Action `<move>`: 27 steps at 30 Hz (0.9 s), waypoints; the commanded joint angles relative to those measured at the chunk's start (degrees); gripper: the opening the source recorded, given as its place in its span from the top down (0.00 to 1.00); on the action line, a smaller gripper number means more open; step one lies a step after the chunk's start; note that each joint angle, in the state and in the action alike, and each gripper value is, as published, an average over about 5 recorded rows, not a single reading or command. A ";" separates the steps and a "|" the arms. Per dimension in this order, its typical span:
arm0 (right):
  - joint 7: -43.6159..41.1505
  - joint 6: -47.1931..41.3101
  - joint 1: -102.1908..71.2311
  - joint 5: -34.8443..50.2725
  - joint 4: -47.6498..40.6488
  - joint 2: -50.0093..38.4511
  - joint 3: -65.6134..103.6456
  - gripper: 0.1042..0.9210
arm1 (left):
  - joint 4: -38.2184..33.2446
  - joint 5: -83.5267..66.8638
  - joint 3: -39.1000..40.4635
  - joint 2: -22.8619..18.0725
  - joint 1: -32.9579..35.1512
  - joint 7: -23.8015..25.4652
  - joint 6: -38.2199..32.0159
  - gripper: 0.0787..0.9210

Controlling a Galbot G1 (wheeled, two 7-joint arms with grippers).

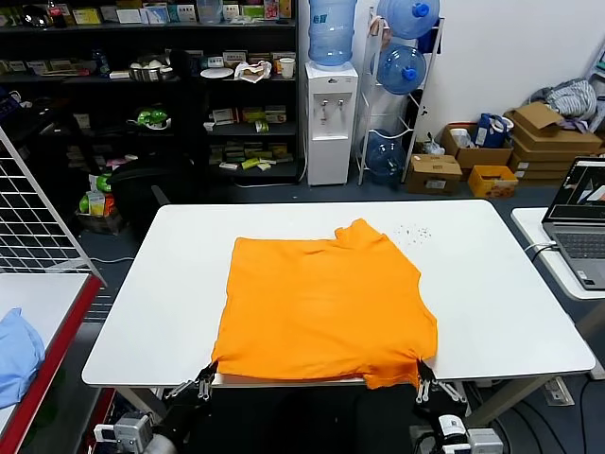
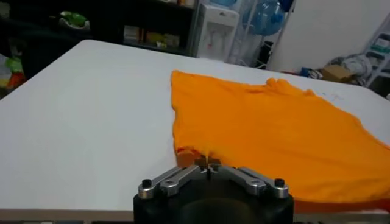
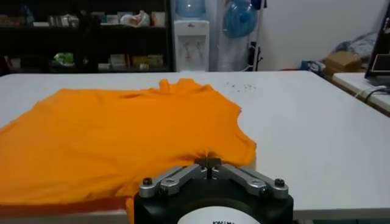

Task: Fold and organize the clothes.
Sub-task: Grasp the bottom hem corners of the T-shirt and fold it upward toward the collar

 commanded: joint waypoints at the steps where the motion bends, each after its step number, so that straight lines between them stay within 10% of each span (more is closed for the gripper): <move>1: 2.23 -1.03 8.70 5.34 -2.30 -0.71 0.34 0.98 | 3.19 -4.75 1.18 2.49 -10.52 -0.16 0.06 0.98; 12: 7.06 -6.85 28.60 9.42 -13.61 -0.91 -4.76 0.98 | 17.19 -6.86 10.57 -0.85 -30.60 -0.44 0.71 0.98; 27: 6.95 -11.04 35.85 9.42 -20.05 -0.33 -9.50 0.97 | 23.41 -6.79 16.10 -3.66 -38.93 -1.63 2.06 0.98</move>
